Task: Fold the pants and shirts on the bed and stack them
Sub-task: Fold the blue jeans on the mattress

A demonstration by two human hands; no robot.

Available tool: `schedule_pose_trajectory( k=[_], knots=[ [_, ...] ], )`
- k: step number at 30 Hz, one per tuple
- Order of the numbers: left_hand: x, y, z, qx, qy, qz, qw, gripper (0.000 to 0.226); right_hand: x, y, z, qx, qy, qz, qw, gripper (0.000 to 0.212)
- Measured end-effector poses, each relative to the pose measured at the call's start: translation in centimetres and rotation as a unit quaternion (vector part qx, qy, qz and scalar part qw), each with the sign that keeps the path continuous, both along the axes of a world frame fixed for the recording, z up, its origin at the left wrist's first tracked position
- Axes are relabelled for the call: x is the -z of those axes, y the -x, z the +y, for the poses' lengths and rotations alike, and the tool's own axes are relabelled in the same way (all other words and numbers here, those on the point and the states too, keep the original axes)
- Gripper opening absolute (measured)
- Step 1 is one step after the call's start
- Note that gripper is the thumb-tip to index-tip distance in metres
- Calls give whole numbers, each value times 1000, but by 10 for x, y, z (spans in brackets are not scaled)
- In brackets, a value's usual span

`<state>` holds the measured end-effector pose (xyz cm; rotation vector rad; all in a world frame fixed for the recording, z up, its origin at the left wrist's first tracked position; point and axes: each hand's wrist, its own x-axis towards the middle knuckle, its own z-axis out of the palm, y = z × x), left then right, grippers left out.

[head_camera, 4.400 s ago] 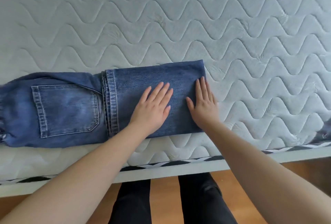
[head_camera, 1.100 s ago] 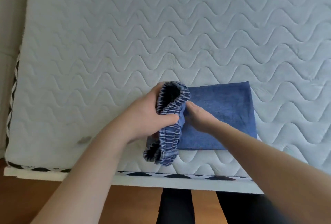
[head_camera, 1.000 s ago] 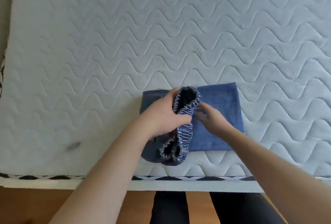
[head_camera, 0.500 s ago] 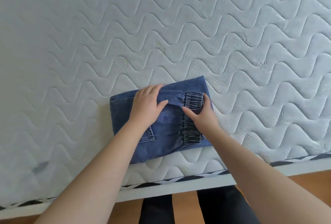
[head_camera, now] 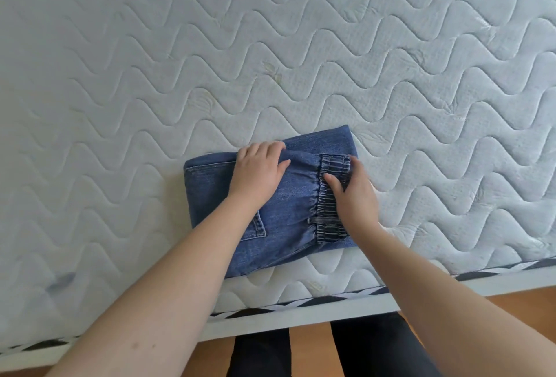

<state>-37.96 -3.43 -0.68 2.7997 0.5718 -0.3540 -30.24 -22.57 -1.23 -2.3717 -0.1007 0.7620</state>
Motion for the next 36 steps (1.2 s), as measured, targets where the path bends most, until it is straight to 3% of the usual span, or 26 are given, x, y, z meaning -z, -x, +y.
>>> schedule_pose_trajectory(
  k=[4,8,12,15,17,28,36],
  knots=[
    [-9,19,-25,-63,-14,-136,989,33,0,4,12,16,57,-72,996,58],
    [-11,63,-47,-63,-12,-125,990,43,-6,3,25,-19,112,-161,980,56],
    [4,90,-40,-52,-47,-80,994,53,-9,23,47,-158,75,-258,950,58],
    [23,95,-25,-28,-53,-47,997,55,7,28,47,-317,94,-257,908,62],
    [36,97,-19,-9,-39,-30,999,58,21,19,42,-369,120,-253,886,64],
    [59,93,-20,-26,-29,1,999,66,36,12,46,-391,147,-249,873,69],
    [23,108,-16,-7,-2,6,1000,66,20,8,40,-394,100,-233,883,70]
  ],
)
